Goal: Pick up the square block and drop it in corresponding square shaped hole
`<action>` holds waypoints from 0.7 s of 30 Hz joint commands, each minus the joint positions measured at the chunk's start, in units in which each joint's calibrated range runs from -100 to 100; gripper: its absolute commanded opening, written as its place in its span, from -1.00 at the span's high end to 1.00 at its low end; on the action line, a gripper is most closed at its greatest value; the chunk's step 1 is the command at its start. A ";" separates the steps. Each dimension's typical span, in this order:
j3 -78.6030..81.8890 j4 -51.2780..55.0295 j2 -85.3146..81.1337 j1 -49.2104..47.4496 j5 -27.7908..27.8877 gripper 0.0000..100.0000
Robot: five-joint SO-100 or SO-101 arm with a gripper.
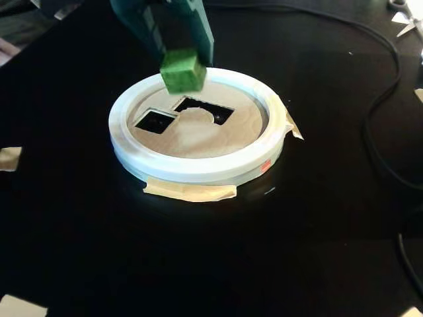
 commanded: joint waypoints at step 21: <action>3.10 0.58 13.61 -9.98 -8.89 0.52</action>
